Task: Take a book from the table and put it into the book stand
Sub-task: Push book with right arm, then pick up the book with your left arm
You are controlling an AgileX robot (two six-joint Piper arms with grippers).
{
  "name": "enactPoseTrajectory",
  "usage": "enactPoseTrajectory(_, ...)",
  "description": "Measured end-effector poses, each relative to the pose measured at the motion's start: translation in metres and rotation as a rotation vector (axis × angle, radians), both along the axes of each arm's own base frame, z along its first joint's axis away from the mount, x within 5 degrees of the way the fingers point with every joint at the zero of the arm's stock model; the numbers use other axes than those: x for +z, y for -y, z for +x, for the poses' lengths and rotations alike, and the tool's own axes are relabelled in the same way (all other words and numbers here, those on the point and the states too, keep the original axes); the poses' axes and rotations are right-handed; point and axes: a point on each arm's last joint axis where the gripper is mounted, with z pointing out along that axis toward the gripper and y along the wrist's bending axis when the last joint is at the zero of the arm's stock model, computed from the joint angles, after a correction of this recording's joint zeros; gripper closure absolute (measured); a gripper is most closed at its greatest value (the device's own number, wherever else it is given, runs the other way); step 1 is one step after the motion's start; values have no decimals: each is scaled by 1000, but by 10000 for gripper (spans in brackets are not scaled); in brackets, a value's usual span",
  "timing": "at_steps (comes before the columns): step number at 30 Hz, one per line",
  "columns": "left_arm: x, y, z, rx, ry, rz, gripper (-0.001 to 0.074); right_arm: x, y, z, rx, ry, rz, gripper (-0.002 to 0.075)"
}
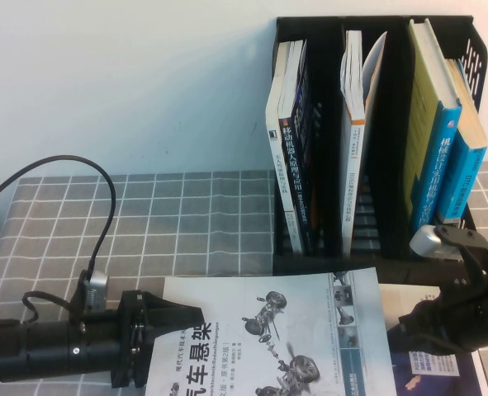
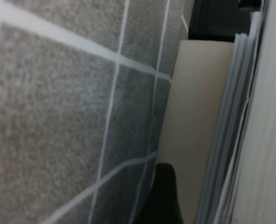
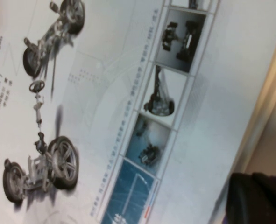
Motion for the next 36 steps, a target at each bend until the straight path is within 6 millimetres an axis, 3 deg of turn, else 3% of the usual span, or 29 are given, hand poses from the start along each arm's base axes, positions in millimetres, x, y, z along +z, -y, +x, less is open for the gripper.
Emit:
enactPoseTrajectory(12, 10, -1, -1, -17, 22, 49, 188, -1, 0, 0, 6, 5, -5, 728)
enactPoseTrajectory(25, 9, -1, -5, -65, 4, 67, 194, -1, 0, 1, 13, 14, -8, 728)
enactPoseTrajectory(30, 8, -14, -5, -32, -20, 69, 197, -1, 0, 1, 16, 15, -9, 728)
enactPoseTrajectory(36, 8, -23, -3, 3, -39, 69, 317, -1, 0, 1, 17, 16, -10, 728)
